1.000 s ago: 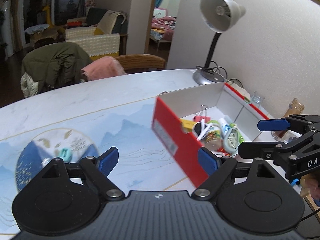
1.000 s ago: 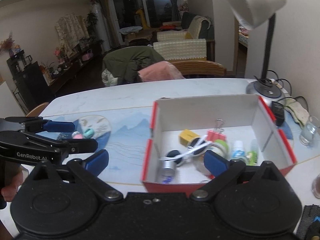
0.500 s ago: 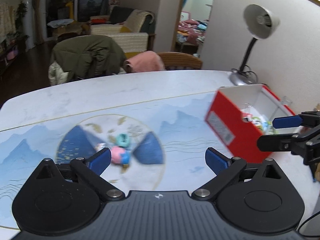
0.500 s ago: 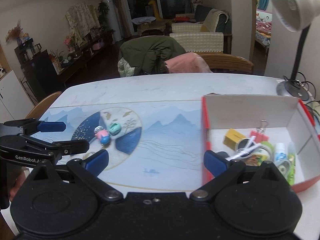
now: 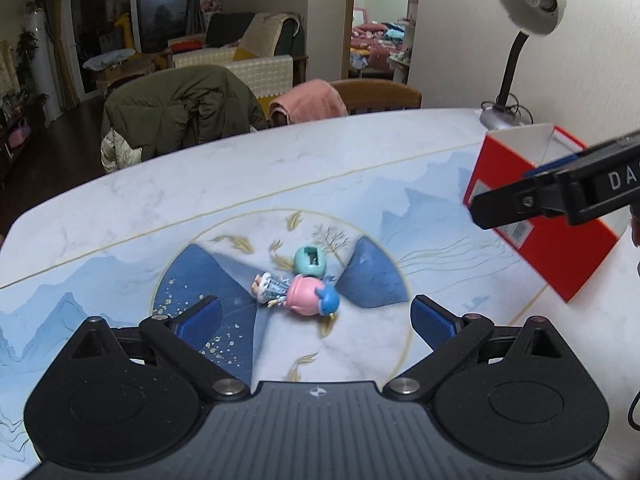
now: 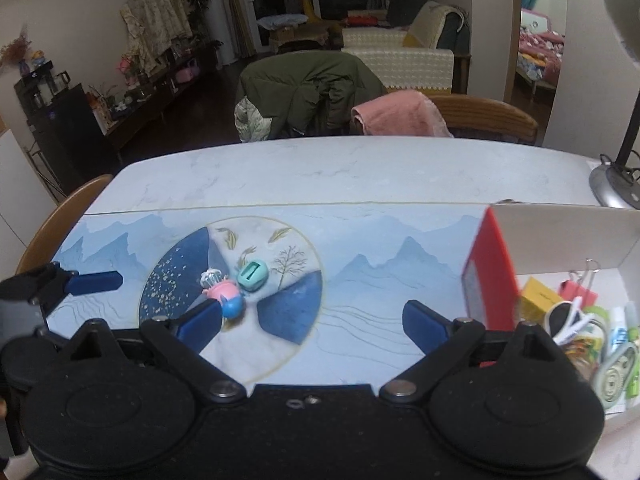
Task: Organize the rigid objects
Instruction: 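Withdraw both grippers from the shoebox back toward the mat, then grasp the pink-and-blue figurine with the left gripper while the right grasps the teal sharpener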
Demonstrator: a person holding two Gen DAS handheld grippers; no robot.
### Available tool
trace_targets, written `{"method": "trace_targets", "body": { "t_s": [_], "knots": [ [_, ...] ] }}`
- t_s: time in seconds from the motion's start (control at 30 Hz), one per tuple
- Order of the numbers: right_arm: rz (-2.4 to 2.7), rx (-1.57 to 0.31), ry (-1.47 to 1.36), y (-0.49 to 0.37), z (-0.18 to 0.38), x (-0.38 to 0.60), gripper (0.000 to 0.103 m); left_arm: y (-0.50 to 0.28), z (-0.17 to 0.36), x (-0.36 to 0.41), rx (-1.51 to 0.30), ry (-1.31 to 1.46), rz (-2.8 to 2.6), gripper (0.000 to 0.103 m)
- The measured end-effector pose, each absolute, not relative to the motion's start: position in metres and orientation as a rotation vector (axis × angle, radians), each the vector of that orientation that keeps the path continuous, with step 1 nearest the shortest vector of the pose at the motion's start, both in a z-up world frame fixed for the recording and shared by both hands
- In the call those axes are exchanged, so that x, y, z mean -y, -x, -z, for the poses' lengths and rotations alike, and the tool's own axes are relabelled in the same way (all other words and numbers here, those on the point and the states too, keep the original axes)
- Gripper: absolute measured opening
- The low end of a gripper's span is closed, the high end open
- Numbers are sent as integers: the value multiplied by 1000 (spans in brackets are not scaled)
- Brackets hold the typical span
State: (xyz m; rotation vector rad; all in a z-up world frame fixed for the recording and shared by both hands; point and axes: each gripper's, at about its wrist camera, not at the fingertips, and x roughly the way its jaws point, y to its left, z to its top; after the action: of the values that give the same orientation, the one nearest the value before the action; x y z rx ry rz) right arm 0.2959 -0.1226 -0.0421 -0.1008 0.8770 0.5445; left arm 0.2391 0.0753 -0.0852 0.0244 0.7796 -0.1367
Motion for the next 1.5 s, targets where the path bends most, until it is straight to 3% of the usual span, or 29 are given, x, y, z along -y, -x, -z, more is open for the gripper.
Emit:
{"method": "trace_targets", "body": {
  "t_s": [0.57, 0.9, 1.03, 1.27, 1.5],
  "knots": [
    [-538, -1010, 127, -351, 95, 43, 97, -286, 139, -99, -779, 21, 134, 101],
    [-533, -1080, 137, -369, 122, 17, 90, -300, 158, -102, -762, 52, 160, 101],
    [-538, -1109, 141, -374, 132, 8, 81, -303, 164, -98, -761, 30, 164, 100],
    [-550, -1126, 130, -378, 140, 2, 74, -303, 170, -94, -749, 11, 168, 99],
    [-546, -1128, 109, -382, 143, 2, 63, -304, 172, -89, -736, -14, 176, 84]
  ]
}}
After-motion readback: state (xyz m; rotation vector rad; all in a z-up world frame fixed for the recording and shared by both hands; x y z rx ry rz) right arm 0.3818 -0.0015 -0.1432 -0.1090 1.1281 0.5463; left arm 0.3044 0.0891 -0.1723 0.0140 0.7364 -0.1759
